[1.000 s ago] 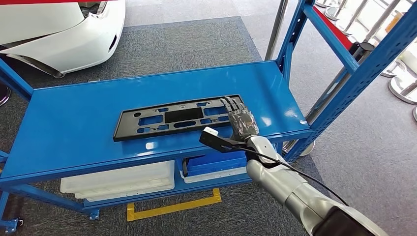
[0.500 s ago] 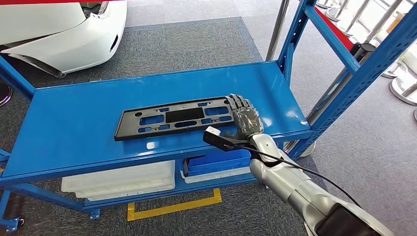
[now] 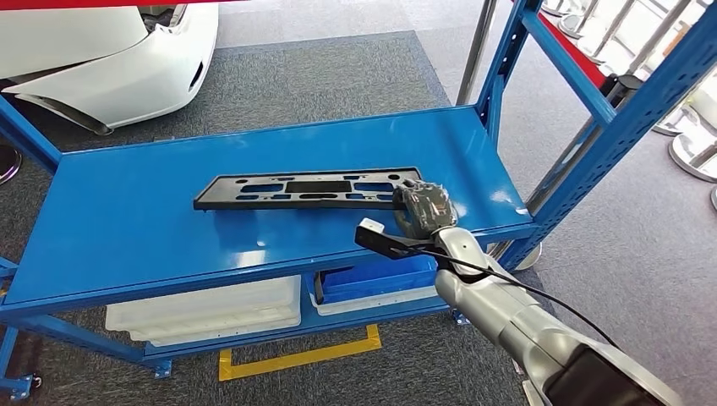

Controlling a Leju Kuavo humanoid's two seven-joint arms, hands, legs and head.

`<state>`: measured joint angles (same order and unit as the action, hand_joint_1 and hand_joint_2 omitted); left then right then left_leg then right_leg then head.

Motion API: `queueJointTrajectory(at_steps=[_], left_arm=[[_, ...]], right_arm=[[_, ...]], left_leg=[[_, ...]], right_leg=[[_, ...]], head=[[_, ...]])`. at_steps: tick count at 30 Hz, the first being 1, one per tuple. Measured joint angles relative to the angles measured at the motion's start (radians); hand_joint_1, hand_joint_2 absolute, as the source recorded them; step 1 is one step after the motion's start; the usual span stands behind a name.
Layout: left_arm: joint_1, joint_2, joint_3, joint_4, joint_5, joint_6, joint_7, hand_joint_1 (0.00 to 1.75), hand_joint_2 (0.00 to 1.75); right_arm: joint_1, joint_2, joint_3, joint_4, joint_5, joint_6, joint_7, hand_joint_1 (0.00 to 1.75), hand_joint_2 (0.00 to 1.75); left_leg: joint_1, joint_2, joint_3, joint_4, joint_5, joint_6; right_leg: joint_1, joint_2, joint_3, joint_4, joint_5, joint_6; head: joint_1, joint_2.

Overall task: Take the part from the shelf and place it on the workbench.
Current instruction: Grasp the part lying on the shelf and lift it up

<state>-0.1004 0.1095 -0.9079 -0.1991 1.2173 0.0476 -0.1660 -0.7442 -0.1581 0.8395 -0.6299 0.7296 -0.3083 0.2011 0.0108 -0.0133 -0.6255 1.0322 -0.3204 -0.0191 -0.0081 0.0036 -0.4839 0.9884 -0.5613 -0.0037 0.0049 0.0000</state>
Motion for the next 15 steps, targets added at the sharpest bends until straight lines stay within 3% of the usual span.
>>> queueJointTrajectory(at_steps=[15], left_arm=[[0.000, 0.000, 0.000, 0.000, 0.014, 0.000, -0.030, 0.00, 0.00]], right_arm=[[-0.012, -0.007, 0.000, 0.034, -0.018, -0.020, -0.010, 1.75, 1.75]], left_leg=[[0.000, 0.000, 0.006, 0.000, 0.002, 0.001]], right_leg=[[0.000, 0.000, 0.006, 0.000, 0.002, 0.000]], head=[[0.005, 0.000]])
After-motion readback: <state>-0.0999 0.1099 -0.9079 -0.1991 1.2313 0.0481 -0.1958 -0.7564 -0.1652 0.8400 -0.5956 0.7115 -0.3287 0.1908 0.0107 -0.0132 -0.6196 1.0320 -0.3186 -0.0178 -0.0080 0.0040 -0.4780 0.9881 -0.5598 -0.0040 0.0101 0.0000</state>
